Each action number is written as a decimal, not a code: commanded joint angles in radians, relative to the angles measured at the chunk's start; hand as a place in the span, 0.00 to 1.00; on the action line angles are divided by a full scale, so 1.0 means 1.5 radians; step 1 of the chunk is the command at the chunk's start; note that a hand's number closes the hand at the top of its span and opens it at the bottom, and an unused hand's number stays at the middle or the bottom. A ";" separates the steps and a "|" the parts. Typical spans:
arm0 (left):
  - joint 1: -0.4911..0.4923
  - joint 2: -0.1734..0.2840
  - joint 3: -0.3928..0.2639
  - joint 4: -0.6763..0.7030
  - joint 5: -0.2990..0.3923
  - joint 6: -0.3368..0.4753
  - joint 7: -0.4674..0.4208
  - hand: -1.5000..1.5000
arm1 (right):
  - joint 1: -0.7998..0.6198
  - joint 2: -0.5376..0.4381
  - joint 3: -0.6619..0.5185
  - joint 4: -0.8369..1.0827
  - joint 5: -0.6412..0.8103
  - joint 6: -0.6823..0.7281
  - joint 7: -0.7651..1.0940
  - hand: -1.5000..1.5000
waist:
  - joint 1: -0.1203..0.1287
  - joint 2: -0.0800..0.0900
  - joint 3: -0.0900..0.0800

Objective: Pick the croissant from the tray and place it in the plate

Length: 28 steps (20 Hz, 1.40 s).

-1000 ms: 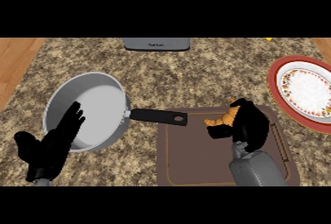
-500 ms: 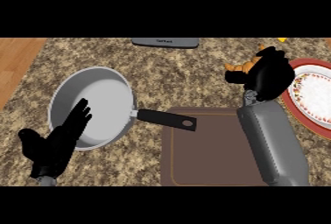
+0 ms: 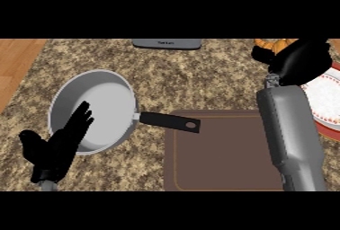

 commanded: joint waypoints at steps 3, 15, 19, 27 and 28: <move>0.024 -0.053 -0.045 0.049 -0.002 0.003 -0.006 0.50 | -0.005 -0.009 -0.095 0.031 0.062 -0.194 0.103 1.00 | -0.017 0.003 -0.011; 0.001 -0.056 -0.016 0.057 -0.005 0.000 0.014 0.50 | 0.061 -0.079 -0.284 0.152 0.087 -0.382 0.005 1.00 | -0.032 -0.006 -0.009; 0.011 -0.061 -0.009 0.101 -0.013 -0.015 -0.026 0.50 | 0.053 -0.131 -0.317 0.224 0.049 -0.416 -0.031 1.00 | -0.029 -0.006 -0.010; 0.015 -0.080 -0.016 0.096 -0.026 -0.012 -0.021 0.50 | 0.049 -0.177 -0.386 0.356 -0.090 -0.395 -0.068 1.00 | -0.033 -0.006 -0.008; 0.012 -0.066 0.002 0.088 -0.009 -0.027 -0.017 0.50 | 0.039 -0.203 -0.387 0.391 -0.095 -0.345 -0.083 0.00 | -0.027 -0.005 -0.009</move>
